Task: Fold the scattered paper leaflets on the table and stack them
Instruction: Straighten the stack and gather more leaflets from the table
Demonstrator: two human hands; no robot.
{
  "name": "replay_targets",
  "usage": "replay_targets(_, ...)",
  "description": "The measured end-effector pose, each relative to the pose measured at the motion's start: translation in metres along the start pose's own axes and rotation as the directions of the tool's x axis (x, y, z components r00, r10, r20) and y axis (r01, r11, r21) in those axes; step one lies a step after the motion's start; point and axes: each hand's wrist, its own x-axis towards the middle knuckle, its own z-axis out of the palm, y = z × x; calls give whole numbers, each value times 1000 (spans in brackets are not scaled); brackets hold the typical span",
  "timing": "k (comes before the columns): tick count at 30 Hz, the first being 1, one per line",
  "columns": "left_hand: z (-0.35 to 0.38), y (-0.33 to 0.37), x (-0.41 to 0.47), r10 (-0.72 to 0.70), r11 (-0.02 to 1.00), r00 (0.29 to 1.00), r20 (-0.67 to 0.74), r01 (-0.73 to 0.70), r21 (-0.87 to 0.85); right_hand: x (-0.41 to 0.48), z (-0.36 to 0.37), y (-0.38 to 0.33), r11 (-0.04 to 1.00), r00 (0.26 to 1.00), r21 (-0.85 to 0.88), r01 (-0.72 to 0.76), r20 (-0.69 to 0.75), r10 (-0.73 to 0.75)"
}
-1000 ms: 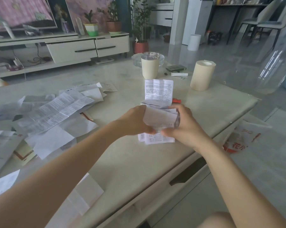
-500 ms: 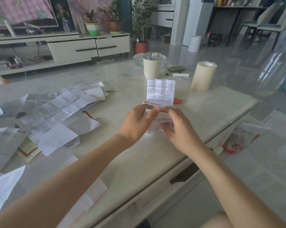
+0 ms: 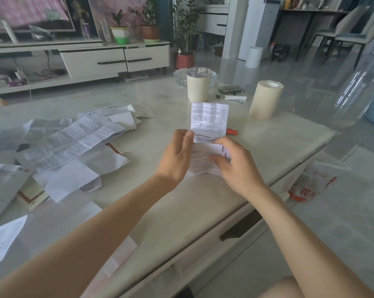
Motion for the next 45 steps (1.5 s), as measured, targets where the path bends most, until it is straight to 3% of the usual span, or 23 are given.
replay_targets(3, -9, 4, 6, -115, 974, 992, -44, 104, -203, 9, -23, -4, 969, 973, 232, -87, -188, 132)
replay_targets(5, -12, 2, 9, -189, 962, 980, -69, 170, -213, 13, -41, -5, 858, 921, 497, -129, -262, 290)
replay_targets(8, -13, -7, 8, -263, 956, 962, -71, 249, -155, 18, -46, -2, 640, 886, 715, -283, -60, 459)
replay_targets(9, -12, -8, 8, -281, 951, 956, -84, 266, -161, 19, -43, -2, 639, 885, 674, -370, 46, 464)
replay_targets(12, -10, -9, 7, -302, 948, 934, -193, 273, -163, 20, -26, -2, 808, 864, 317, -497, 270, 426)
replay_targets(15, -9, -9, 1, -73, 982, 966, -248, 112, 150, 24, -15, -5, 857, 849, 125, -500, 269, 455)
replay_targets(18, -9, -18, -3, 215, 846, 976, 39, -207, 492, 26, -4, 0, 900, 875, -62, -432, 212, 435)
replay_targets(20, -7, -25, -3, 210, 756, 956, 206, -292, 586, 23, 2, 4, 891, 899, -283, -355, 159, 409)
replay_targets(23, -4, -28, -1, 149, 685, 948, 282, -304, 662, 12, 1, 4, 758, 958, -621, -199, 41, 285)
replay_targets(24, -4, -29, -1, 145, 668, 947, 287, -308, 678, 8, 0, 6, 752, 976, -639, -161, 11, 218)
replay_targets(26, -3, -26, -2, 116, 634, 951, 286, -293, 716, 3, 1, 11, 849, 996, -524, -72, -2, 84)
replay_targets(29, 0, -24, -6, 113, 580, 953, 282, -294, 760, -1, 4, 15, 947, 999, -319, -33, 25, 43)
replay_targets(35, 9, -25, -15, 130, 556, 962, 239, -270, 786, -7, 16, 1, 786, 998, -617, 21, 59, 19)
replay_targets(38, 10, -23, -17, 93, 524, 962, 258, -268, 809, -6, 15, 4, 818, 994, -575, -13, 82, 74)
replay_targets(42, 3, -13, -14, 45, 608, 973, 226, -206, 767, -6, 9, 5, 892, 997, -450, -32, 43, 57)
replay_targets(45, -2, -4, -12, 100, 701, 985, 138, -168, 693, -2, 2, -4, 947, 998, -318, -40, -67, 20)
